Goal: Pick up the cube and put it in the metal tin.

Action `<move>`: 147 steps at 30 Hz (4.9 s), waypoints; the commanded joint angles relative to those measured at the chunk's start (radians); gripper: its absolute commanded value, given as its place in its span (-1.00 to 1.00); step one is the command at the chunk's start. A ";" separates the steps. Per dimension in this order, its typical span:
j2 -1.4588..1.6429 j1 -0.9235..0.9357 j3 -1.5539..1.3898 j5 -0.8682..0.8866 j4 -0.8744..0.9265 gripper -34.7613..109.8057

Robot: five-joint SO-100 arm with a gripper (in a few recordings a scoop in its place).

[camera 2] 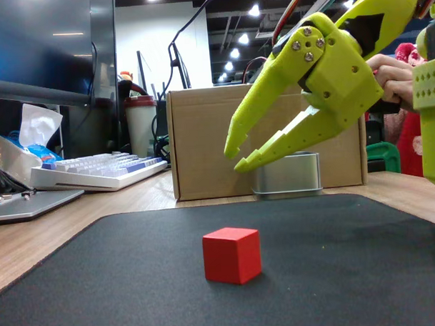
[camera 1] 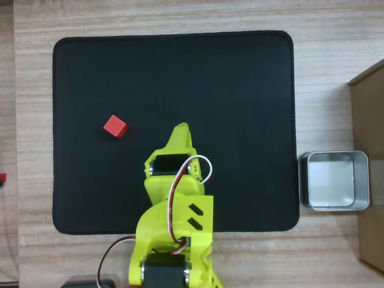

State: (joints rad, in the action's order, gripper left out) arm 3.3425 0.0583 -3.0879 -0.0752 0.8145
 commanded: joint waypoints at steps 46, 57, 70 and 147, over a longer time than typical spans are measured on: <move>-0.890 -0.463 0.660 -0.325 0.222 -0.24; -1.195 -0.410 0.759 -0.377 0.138 -0.11; -1.439 -0.422 0.807 -0.407 0.029 -0.12; -0.669 0.933 0.118 -0.469 -0.718 -0.40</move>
State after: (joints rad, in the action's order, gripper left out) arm 2.6722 0.9833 -2.9713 -0.5338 0.1028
